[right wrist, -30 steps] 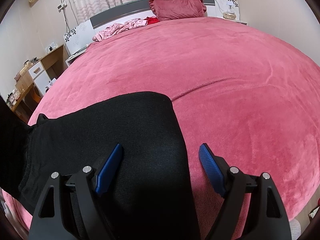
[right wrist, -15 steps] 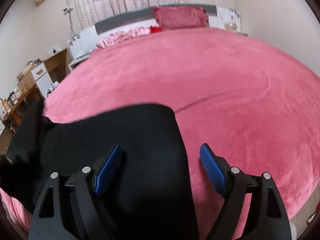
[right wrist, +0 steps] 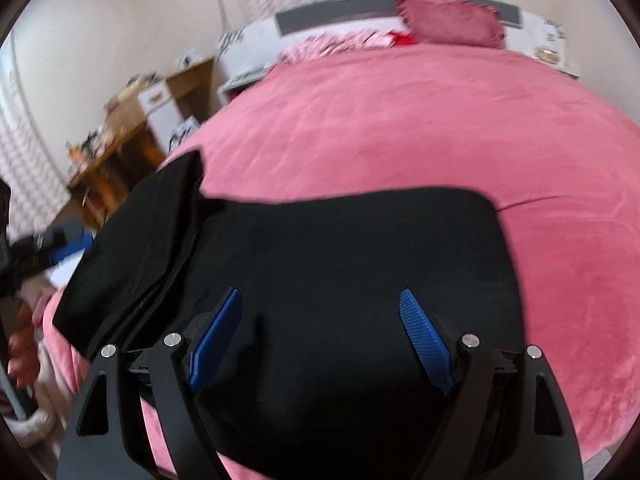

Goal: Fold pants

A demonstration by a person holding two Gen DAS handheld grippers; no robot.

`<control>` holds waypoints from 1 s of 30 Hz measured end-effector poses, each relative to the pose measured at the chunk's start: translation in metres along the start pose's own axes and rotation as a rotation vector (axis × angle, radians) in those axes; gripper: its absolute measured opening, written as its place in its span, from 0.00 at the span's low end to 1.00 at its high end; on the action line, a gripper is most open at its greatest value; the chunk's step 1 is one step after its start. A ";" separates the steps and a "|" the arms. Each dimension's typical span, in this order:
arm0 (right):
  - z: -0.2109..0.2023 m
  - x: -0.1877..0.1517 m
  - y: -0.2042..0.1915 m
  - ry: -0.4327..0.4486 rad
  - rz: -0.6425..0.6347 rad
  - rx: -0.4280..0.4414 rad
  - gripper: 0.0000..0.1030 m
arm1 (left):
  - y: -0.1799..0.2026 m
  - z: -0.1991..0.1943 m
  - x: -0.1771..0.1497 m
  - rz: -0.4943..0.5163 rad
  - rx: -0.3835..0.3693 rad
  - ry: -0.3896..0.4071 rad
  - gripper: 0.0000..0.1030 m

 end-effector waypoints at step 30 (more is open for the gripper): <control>0.022 0.009 -0.029 -0.086 0.092 0.166 0.86 | -0.146 -0.004 -0.028 -0.288 0.334 -0.023 0.79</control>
Point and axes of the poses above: each gripper's, at about its wrist camera, not at the fingertips, and z roughly the way its jaws point, y to its right, x to its top, the point moved 5 cm from there along z, roughly the way its jaws point, and after that the axes turned 2 degrees about -z, right-handed, at the moved point
